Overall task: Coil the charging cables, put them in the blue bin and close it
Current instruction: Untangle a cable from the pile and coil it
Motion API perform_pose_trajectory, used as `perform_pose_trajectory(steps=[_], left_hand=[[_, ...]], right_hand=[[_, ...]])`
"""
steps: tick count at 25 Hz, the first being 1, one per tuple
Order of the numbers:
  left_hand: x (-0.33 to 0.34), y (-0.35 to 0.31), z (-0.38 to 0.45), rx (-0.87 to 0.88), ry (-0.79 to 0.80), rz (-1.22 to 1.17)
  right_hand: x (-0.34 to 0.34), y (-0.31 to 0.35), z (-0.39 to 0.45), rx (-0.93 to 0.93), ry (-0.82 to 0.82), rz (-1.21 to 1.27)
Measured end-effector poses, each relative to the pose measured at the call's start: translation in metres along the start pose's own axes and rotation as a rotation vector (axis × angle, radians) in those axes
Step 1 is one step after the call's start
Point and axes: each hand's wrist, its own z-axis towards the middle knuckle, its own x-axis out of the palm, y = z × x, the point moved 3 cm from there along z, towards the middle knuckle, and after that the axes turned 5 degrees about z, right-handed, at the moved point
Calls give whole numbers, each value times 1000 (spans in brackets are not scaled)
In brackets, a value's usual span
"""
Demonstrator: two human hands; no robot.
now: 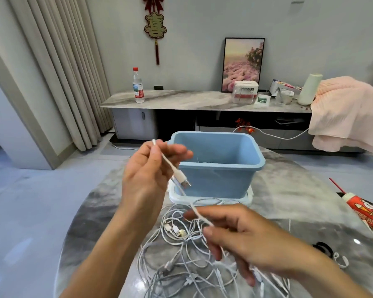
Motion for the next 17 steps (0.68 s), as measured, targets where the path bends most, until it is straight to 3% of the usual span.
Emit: perform_pose_trajectory(steps=[3,5,7,9,11,14,17], left_hand=[[10,1,-9,304,276,707],[18,6,-18,403,433,1042],[24,6,-24,393,531,1096],[31,8,-26,244,629,987],[36,12,-28,-17,657,715],[44,18,-32,-321,610,277],[47,17,-33,-431,603,-213]], right_hand=[[-24,21,-18,-24,-70,42],[-34,28,-22,-112,-136,-247],[-42,39,-26,-274,-352,-578],[-51,51,-32,-439,-586,-764],[-61,47,-31,-512,-680,-752],[-66,21,-18,-490,-679,-376],[-49,-4,0,-361,-606,89]])
